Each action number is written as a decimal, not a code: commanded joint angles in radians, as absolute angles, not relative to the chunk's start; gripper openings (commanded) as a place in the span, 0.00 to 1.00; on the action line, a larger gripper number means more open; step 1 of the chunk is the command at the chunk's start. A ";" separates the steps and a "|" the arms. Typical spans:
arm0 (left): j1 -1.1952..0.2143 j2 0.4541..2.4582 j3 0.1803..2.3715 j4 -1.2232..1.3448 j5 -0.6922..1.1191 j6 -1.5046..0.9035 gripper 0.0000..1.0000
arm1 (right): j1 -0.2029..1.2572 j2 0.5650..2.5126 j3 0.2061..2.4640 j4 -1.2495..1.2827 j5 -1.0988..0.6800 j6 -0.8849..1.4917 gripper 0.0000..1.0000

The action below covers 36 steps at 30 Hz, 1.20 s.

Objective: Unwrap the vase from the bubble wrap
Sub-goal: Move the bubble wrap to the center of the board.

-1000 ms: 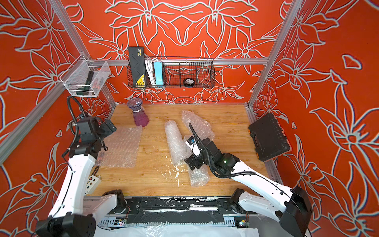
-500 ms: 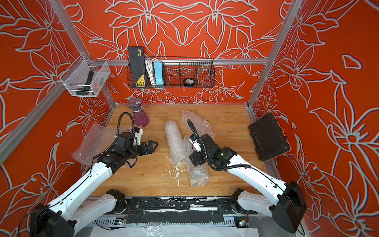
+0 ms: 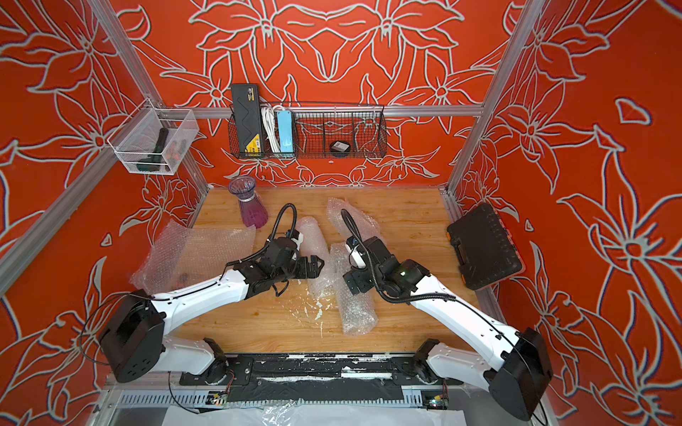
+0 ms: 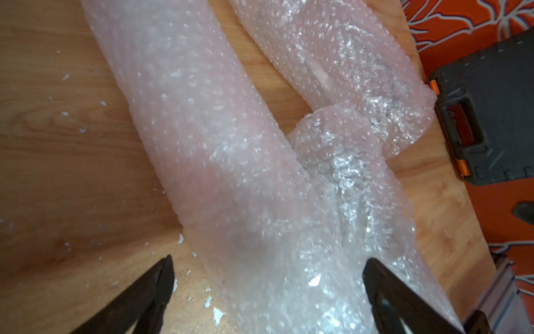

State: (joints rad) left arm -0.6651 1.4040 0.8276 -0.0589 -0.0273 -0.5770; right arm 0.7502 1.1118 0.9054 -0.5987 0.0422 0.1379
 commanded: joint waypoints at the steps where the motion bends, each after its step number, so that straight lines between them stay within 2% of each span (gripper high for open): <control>1: -0.672 1.467 0.859 -0.027 -0.117 -0.578 1.00 | 0.746 1.079 0.876 -0.606 0.046 0.163 0.98; 6: -0.673 1.561 0.897 -0.017 -0.126 -0.569 1.00 | 0.747 1.068 0.868 -0.589 0.040 0.162 0.98; 12: -0.677 1.576 0.872 -0.037 -0.129 -0.541 0.99 | 0.747 1.044 0.852 -0.585 0.052 0.156 0.98; 14: -0.677 1.545 0.819 -0.021 -0.107 -0.544 0.92 | 0.746 1.029 0.845 -0.586 0.060 0.154 0.98; 19: -0.677 1.423 0.675 0.002 -0.054 -0.573 0.55 | 0.747 0.993 0.836 -0.583 0.059 0.158 0.98; 29: -0.677 1.189 0.531 -0.070 -0.049 -0.592 0.39 | 0.747 0.963 0.841 -0.588 0.015 0.168 0.98; 36: -0.676 1.040 0.467 -0.130 -0.042 -0.616 0.37 | 0.768 0.955 0.818 -0.546 -0.039 0.210 0.98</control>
